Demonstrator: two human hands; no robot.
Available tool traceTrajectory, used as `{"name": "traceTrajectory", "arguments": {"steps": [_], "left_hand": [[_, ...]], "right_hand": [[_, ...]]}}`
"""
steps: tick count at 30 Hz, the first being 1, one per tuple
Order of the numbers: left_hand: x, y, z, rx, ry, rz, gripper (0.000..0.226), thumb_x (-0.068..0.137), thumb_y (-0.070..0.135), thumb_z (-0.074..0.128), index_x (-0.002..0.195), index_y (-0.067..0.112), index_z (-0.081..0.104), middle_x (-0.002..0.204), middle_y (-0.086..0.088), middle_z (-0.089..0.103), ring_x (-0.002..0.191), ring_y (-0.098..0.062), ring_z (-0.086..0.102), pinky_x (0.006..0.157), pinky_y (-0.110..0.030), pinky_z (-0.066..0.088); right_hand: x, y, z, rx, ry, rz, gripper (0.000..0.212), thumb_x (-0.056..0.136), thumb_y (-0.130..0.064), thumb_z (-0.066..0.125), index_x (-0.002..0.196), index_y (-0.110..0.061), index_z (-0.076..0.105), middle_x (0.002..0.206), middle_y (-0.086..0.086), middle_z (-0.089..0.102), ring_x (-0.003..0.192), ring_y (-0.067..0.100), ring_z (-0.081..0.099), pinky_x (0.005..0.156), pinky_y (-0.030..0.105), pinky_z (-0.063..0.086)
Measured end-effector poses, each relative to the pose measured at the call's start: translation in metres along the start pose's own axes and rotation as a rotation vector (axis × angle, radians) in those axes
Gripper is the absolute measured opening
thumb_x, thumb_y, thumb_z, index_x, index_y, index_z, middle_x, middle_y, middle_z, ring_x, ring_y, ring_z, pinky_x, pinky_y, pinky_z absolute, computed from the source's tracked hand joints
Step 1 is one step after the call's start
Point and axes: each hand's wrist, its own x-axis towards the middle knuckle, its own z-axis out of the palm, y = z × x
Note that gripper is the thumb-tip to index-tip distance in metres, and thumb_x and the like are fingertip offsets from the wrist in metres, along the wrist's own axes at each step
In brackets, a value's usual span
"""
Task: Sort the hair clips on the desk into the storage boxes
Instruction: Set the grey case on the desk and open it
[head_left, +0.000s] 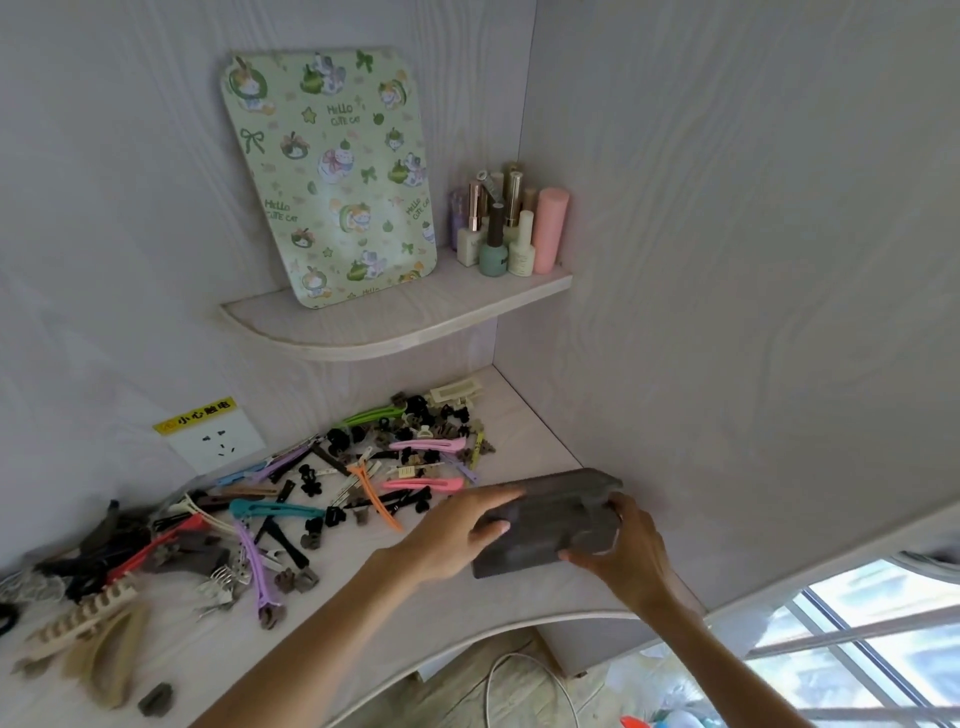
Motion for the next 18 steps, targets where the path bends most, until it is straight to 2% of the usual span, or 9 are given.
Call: {"name": "traceTrajectory", "arguments": {"steps": [3, 5, 7, 9, 10, 12, 14, 16, 18], "left_hand": [[0.012, 0.001, -0.01, -0.02, -0.029, 0.009, 0.047, 0.095, 0.024, 0.05, 0.141, 0.027, 0.038, 0.141, 0.006, 0.048, 0.126, -0.007, 0.046, 0.1, -0.016, 0.032], [0.022, 0.0, -0.019, -0.004, -0.07, -0.013, 0.046, 0.097, 0.028, 0.046, 0.142, 0.027, 0.036, 0.142, 0.002, 0.045, 0.129, -0.011, 0.042, 0.102, -0.022, 0.03], [0.031, -0.003, -0.027, 0.005, -0.092, -0.044, 0.044, 0.098, 0.032, 0.043, 0.141, 0.028, 0.036, 0.138, -0.001, 0.045, 0.127, -0.014, 0.038, 0.102, -0.027, 0.029], [0.039, -0.005, -0.032, 0.022, -0.102, -0.047, 0.041, 0.098, 0.032, 0.042, 0.139, 0.029, 0.039, 0.132, -0.003, 0.047, 0.122, -0.016, 0.038, 0.1, -0.03, 0.031], [0.042, -0.005, -0.033, 0.043, -0.101, -0.036, 0.04, 0.098, 0.031, 0.042, 0.138, 0.029, 0.04, 0.13, -0.002, 0.049, 0.121, -0.015, 0.038, 0.099, -0.03, 0.032], [0.047, -0.007, -0.032, 0.092, -0.084, -0.01, 0.04, 0.098, 0.03, 0.043, 0.138, 0.03, 0.04, 0.132, 0.001, 0.05, 0.121, -0.013, 0.038, 0.096, -0.027, 0.031], [0.048, -0.01, -0.028, 0.061, -0.024, -0.007, 0.042, 0.097, 0.03, 0.044, 0.138, 0.033, 0.039, 0.136, 0.005, 0.049, 0.124, -0.011, 0.038, 0.099, -0.025, 0.031], [0.05, -0.015, -0.028, -0.102, 0.106, -0.032, 0.043, 0.094, 0.03, 0.05, 0.136, 0.031, 0.043, 0.136, 0.007, 0.049, 0.126, -0.01, 0.043, 0.105, -0.031, 0.038], [0.057, -0.022, -0.032, -0.259, 0.302, -0.065, 0.043, 0.088, 0.032, 0.06, 0.129, 0.024, 0.049, 0.129, 0.006, 0.054, 0.12, -0.011, 0.052, 0.101, -0.038, 0.045]], "right_hand": [[-0.011, 0.003, 0.001, -0.092, 0.103, -0.103, 0.116, 0.053, -0.05, 0.084, 0.143, -0.013, 0.021, 0.148, 0.01, 0.032, 0.133, 0.027, 0.034, 0.109, 0.042, 0.032], [-0.012, -0.003, -0.005, -0.096, 0.205, -0.227, 0.114, 0.056, -0.051, 0.083, 0.144, -0.011, 0.022, 0.15, 0.01, 0.028, 0.134, 0.022, 0.031, 0.109, 0.041, 0.029], [-0.008, -0.015, -0.014, -0.148, 0.339, -0.413, 0.09, 0.061, -0.043, 0.082, 0.134, -0.017, 0.037, 0.139, 0.008, 0.043, 0.123, 0.017, 0.042, 0.101, 0.039, 0.037], [-0.001, -0.028, -0.02, -0.271, 0.44, -0.603, 0.054, 0.063, -0.026, 0.084, 0.107, -0.021, 0.053, 0.11, 0.004, 0.061, 0.098, 0.019, 0.059, 0.085, 0.032, 0.049], [0.002, -0.034, -0.022, -0.341, 0.436, -0.684, 0.042, 0.062, -0.02, 0.085, 0.093, -0.023, 0.056, 0.096, 0.001, 0.064, 0.085, 0.018, 0.062, 0.076, 0.025, 0.05], [0.005, -0.041, -0.022, -0.439, 0.33, -0.778, 0.036, 0.057, -0.021, 0.087, 0.084, -0.024, 0.063, 0.088, -0.003, 0.065, 0.077, 0.016, 0.064, 0.07, 0.021, 0.05], [0.007, -0.041, -0.018, -0.498, 0.144, -0.731, 0.058, 0.058, -0.039, 0.085, 0.109, -0.023, 0.063, 0.112, 0.001, 0.064, 0.101, 0.022, 0.064, 0.088, 0.03, 0.051], [0.011, -0.036, -0.014, -0.575, -0.051, -0.574, 0.089, 0.066, -0.058, 0.072, 0.141, -0.03, 0.033, 0.145, 0.003, 0.038, 0.133, 0.024, 0.039, 0.111, 0.036, 0.031], [0.014, -0.026, -0.008, -0.614, -0.179, -0.484, 0.098, 0.07, -0.071, 0.056, 0.144, -0.042, -0.002, 0.157, -0.004, 0.007, 0.143, 0.019, 0.016, 0.118, 0.036, 0.015]]}}
